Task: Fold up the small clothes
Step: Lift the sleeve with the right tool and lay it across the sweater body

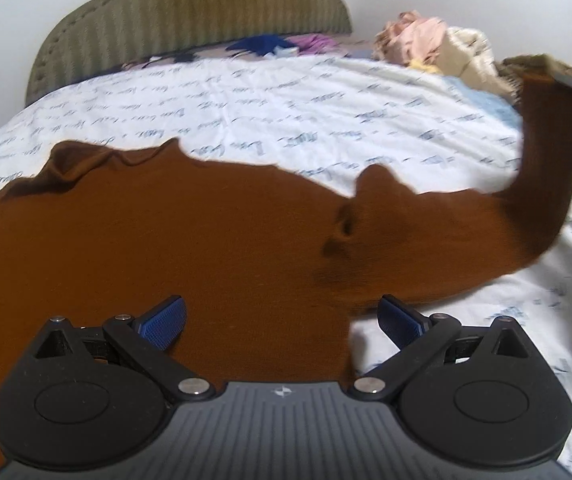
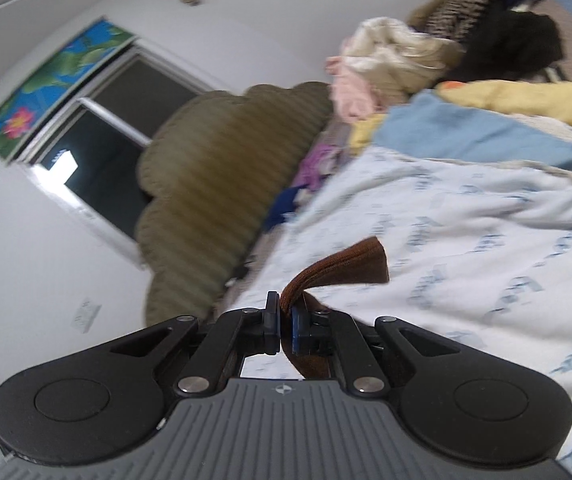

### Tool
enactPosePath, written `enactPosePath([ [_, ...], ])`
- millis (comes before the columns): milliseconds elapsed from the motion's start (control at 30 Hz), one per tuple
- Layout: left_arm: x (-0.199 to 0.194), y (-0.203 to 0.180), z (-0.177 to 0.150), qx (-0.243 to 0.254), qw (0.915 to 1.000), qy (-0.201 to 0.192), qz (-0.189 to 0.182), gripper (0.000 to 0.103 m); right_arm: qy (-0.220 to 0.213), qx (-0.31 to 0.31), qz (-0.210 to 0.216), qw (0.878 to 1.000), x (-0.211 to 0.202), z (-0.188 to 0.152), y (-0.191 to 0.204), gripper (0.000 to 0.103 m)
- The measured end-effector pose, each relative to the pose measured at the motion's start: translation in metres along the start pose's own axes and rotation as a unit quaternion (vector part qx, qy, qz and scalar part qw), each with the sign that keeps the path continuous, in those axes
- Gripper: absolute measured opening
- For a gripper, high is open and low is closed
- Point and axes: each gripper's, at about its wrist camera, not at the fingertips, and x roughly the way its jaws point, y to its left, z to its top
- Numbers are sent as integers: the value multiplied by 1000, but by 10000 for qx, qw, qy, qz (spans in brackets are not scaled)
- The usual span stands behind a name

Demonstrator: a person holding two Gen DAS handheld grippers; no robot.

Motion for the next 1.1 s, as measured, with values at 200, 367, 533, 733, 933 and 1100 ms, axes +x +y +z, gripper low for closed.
enactPosePath([
  [200, -8, 6, -1, -12, 10000, -27, -10, 103, 150, -329, 591, 9976, -7, -7, 62, 11],
  [367, -13, 39, -2, -300, 9993, 19, 205, 103, 540, -515, 1003, 9922, 3, -33, 106, 11],
  [533, -20, 88, -4, -563, 9965, -3, 612, 103, 1021, -624, 1357, 9835, 24, -79, 148, 11],
  [733, -31, 149, -10, -926, 9897, -25, 1089, 103, 1644, -717, 1679, 9693, 55, -144, 200, 11],
  [933, -48, 201, -25, -1216, 9820, -78, 1445, 103, 2257, -782, 1747, 9552, 93, -211, 236, 11],
  [1100, -61, 235, -39, -1452, 9768, 19, 1574, 103, 2717, -968, 1541, 9450, 126, -266, 255, 11],
])
